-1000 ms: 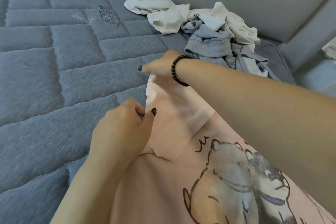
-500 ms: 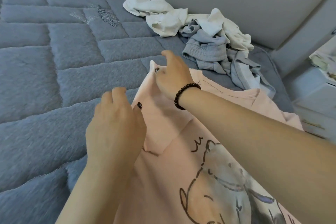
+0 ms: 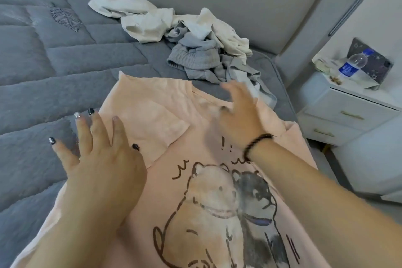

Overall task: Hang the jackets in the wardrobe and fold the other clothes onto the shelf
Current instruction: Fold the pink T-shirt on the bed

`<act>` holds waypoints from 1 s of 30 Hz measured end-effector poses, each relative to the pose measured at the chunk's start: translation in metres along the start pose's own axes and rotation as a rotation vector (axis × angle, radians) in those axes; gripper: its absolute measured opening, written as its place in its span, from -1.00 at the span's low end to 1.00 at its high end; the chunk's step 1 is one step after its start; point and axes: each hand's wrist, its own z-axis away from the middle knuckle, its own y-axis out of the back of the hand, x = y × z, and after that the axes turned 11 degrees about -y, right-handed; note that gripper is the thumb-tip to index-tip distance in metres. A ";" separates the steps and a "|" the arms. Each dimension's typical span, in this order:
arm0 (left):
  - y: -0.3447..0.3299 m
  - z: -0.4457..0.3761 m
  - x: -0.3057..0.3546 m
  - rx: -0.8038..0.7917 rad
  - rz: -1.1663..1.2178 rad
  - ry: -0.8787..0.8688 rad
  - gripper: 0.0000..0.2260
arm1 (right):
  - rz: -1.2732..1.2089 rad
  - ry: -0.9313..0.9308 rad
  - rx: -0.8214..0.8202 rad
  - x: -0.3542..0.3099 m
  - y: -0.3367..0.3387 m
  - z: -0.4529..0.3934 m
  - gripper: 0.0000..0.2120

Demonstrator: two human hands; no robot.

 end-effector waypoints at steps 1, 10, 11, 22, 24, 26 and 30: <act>0.000 -0.001 0.004 0.049 0.008 -0.046 -0.42 | 0.048 -0.018 0.070 0.021 0.021 -0.003 -0.53; -0.033 0.008 0.011 0.017 -0.082 -0.412 -0.33 | 0.085 -0.073 -0.027 0.107 0.025 -0.013 -0.62; -0.034 0.007 0.010 0.014 -0.104 -0.412 -0.35 | 0.079 -0.093 -0.008 0.106 0.015 -0.019 -0.60; 0.016 -0.076 0.087 0.026 -0.404 -0.198 -0.43 | 0.208 -0.241 0.168 0.122 -0.019 -0.033 -0.35; 0.021 -0.133 0.094 0.056 -0.424 -0.237 -0.68 | 0.135 -0.238 0.210 0.123 -0.017 -0.031 -0.43; 0.004 -0.165 0.092 0.056 -0.274 -0.287 -0.74 | 0.045 -0.238 0.279 0.122 -0.014 -0.031 -0.53; -0.052 -0.169 0.075 0.174 -0.210 -0.318 -0.65 | 0.024 -0.232 0.312 0.126 -0.016 -0.032 -0.58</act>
